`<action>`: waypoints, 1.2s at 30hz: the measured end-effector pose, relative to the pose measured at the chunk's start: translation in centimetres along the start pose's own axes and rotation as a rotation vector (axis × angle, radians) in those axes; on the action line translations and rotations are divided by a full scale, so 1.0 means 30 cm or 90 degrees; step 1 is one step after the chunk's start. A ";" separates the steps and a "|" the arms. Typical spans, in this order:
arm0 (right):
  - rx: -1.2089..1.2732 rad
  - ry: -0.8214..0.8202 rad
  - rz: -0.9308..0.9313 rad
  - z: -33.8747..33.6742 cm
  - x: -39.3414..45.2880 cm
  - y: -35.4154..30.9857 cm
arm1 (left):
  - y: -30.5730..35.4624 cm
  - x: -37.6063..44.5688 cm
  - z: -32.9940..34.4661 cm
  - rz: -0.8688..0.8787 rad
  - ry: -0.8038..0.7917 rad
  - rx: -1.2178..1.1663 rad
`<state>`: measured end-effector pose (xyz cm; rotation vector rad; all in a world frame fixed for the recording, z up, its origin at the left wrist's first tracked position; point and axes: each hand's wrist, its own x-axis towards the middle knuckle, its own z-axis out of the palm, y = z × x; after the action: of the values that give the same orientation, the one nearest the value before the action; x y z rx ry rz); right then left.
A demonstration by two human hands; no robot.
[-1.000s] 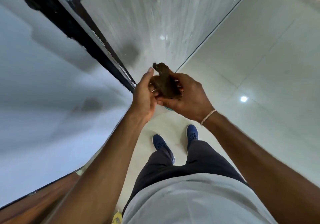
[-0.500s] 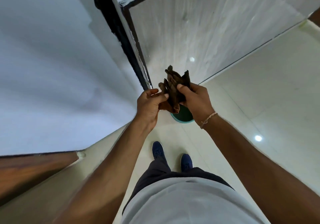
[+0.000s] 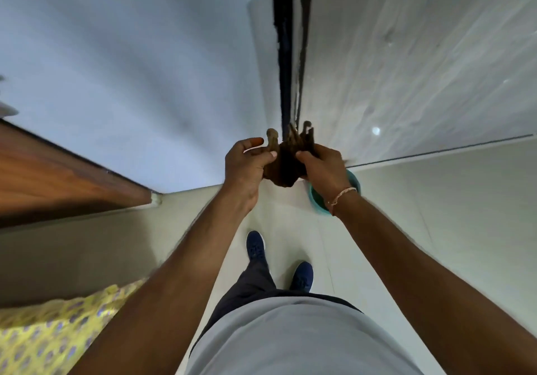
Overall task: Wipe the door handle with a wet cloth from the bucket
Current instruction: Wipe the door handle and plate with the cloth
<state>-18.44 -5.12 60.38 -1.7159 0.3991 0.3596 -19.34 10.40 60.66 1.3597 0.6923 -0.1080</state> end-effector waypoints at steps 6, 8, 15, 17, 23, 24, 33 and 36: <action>-0.302 -0.141 -0.224 0.240 -0.085 -0.030 | 0.021 -0.049 -0.195 0.072 0.112 0.013; -0.312 -0.176 -0.228 0.324 -0.111 -0.045 | 0.037 -0.065 -0.288 0.079 0.128 -0.019; -0.093 -0.244 -0.057 0.654 -0.193 -0.116 | 0.059 -0.099 -0.638 0.069 0.133 -0.131; -0.092 -0.228 -0.050 0.774 -0.218 -0.120 | 0.060 -0.095 -0.759 0.051 0.130 -0.184; 0.022 -0.240 0.035 1.104 -0.293 -0.160 | 0.046 -0.071 -1.170 0.083 0.201 -0.127; 0.058 -0.257 0.045 1.143 -0.307 -0.172 | 0.045 -0.063 -1.227 0.074 0.234 -0.087; 0.231 -0.397 0.150 1.448 -0.328 -0.232 | 0.168 0.067 -1.631 0.057 0.147 -0.069; 0.159 -0.371 0.160 1.539 -0.278 -0.238 | 0.210 0.125 -1.693 0.079 0.124 -0.056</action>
<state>-23.43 42.02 62.23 -1.2472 0.2155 0.9254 -33.37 59.74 61.79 1.3357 0.7644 0.1545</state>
